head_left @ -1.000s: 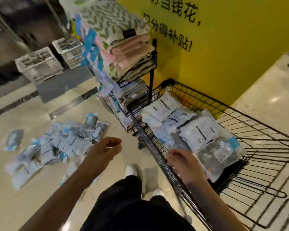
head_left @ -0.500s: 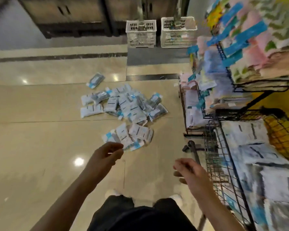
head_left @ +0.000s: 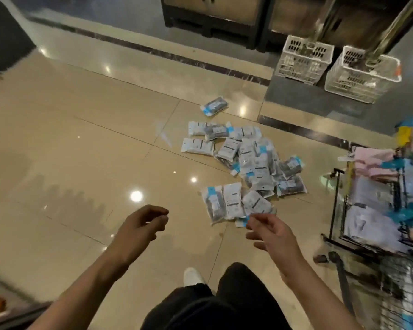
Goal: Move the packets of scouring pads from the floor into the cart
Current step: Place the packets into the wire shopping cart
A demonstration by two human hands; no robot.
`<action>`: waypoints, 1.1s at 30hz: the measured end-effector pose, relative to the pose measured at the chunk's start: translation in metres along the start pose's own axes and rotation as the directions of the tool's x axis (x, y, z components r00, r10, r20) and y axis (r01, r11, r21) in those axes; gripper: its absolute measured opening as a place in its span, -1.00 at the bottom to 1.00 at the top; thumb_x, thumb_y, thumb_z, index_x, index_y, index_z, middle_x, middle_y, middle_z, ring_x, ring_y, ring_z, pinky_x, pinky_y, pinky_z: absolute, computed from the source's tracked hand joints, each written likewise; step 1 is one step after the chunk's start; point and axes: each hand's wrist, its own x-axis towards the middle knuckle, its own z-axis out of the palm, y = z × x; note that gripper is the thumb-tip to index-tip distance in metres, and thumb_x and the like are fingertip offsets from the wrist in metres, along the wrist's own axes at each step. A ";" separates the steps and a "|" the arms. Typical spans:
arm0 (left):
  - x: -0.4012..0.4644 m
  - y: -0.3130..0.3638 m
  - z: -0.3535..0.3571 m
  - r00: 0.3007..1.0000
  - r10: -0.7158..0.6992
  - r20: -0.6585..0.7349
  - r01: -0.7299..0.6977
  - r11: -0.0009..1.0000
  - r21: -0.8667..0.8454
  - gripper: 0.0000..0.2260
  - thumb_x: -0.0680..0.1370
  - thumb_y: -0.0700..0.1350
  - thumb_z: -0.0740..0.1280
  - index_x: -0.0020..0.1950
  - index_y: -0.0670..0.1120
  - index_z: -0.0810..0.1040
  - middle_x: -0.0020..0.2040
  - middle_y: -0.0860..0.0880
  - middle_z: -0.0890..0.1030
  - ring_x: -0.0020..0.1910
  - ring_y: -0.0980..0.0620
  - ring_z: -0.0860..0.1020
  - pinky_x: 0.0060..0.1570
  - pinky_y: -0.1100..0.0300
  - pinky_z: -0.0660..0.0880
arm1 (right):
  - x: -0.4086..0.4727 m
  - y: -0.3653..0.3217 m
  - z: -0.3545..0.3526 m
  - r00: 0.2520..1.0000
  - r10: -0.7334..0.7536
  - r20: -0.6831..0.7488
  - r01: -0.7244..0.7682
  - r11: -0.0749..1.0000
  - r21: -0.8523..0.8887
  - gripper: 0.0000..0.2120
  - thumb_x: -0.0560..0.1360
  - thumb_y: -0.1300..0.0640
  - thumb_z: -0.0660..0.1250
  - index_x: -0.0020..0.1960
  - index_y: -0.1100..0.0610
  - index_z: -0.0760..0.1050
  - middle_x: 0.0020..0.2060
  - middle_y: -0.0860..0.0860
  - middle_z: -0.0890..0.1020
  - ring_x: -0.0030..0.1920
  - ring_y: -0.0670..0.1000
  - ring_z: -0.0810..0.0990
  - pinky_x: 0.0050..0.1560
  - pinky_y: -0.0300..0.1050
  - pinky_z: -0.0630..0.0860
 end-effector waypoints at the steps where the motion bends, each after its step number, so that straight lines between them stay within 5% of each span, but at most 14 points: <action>1: 0.002 0.000 -0.009 1.000 -0.013 -0.016 0.013 1.000 -0.008 -0.87 0.65 -0.07 0.37 0.13 0.10 0.69 0.04 0.08 0.73 0.04 0.07 0.70 0.13 0.01 0.62 | 0.004 -0.006 0.009 1.000 0.005 0.010 -0.005 1.000 -0.016 -0.90 0.61 0.05 0.44 0.12 0.00 0.65 0.02 0.00 0.76 0.01 0.06 0.75 0.17 0.12 0.64; 12: 0.122 0.016 -0.083 0.991 -0.103 -0.089 0.098 0.993 -0.066 -0.88 0.65 -0.06 0.37 0.14 0.08 0.68 0.06 0.07 0.73 0.06 0.07 0.69 0.05 0.08 0.58 | 0.132 -0.070 0.116 0.990 0.081 0.113 -0.063 0.986 -0.153 -0.82 0.63 -0.01 0.41 0.20 -0.02 0.62 0.07 -0.01 0.71 0.02 0.02 0.73 0.07 -0.03 0.67; 23: 0.314 0.113 -0.129 0.976 -0.219 -0.021 0.219 0.955 0.199 -0.88 0.63 -0.09 0.38 0.03 0.12 0.68 -0.02 0.10 0.73 0.01 0.05 0.69 0.10 0.01 0.61 | 0.298 -0.185 0.148 0.981 0.192 0.016 -0.192 0.981 -0.014 -0.91 0.64 0.08 0.40 0.07 0.06 0.66 0.01 0.10 0.75 -0.01 0.14 0.73 0.01 0.02 0.66; 33: 0.504 0.234 -0.122 0.981 -0.110 0.161 0.052 0.944 0.327 -0.89 0.65 -0.08 0.38 0.11 0.11 0.64 0.08 0.11 0.71 0.09 0.06 0.66 0.20 -0.06 0.59 | 0.407 -0.242 0.138 0.943 0.307 -0.129 -0.284 0.944 0.169 -0.92 0.63 0.09 0.41 0.07 0.07 0.67 0.02 0.12 0.74 -0.01 0.13 0.73 -0.02 -0.04 0.64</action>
